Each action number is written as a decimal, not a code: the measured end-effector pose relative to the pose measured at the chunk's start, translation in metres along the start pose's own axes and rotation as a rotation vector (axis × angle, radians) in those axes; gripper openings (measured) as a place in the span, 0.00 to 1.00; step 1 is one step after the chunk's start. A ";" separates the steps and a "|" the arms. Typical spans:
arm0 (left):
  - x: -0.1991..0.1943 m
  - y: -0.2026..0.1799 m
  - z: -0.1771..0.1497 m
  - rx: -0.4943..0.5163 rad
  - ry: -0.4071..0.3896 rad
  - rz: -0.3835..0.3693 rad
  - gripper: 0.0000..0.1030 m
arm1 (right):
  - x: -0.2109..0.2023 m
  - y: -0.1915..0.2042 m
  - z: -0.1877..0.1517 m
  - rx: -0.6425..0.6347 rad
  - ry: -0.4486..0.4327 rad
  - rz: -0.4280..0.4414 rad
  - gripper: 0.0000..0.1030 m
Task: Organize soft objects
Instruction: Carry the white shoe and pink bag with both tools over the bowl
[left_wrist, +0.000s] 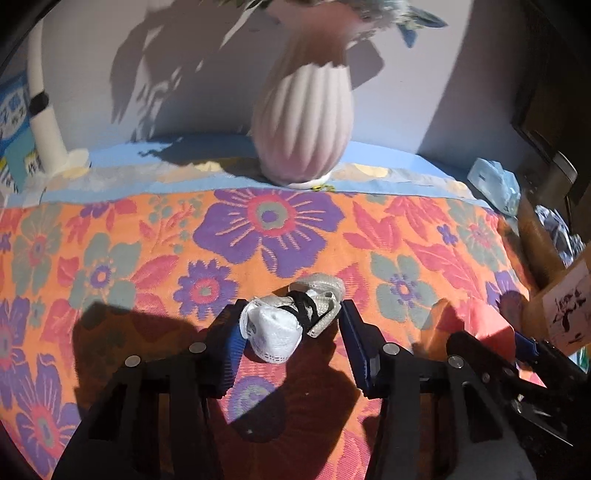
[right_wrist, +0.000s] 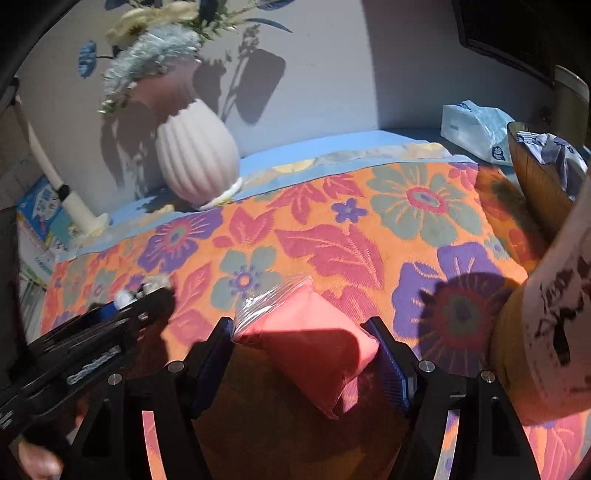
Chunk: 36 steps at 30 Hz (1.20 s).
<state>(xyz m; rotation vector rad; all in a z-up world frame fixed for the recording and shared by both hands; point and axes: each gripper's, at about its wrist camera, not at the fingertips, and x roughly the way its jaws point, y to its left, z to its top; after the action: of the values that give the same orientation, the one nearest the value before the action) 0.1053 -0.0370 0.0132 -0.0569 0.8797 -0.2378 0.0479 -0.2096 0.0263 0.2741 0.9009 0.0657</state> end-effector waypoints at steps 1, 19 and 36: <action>-0.007 -0.004 -0.002 0.017 -0.031 -0.005 0.44 | -0.005 -0.002 -0.002 0.007 -0.008 0.013 0.68; -0.091 -0.085 -0.063 0.136 -0.111 -0.055 0.45 | -0.099 -0.075 -0.057 0.226 -0.051 0.047 0.69; -0.121 -0.231 -0.084 0.286 -0.114 -0.322 0.45 | -0.187 -0.198 -0.077 0.414 -0.190 -0.112 0.69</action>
<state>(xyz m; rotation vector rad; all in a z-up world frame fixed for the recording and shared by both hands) -0.0757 -0.2295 0.0856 0.0548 0.7135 -0.6536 -0.1396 -0.4160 0.0722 0.6038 0.7327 -0.2498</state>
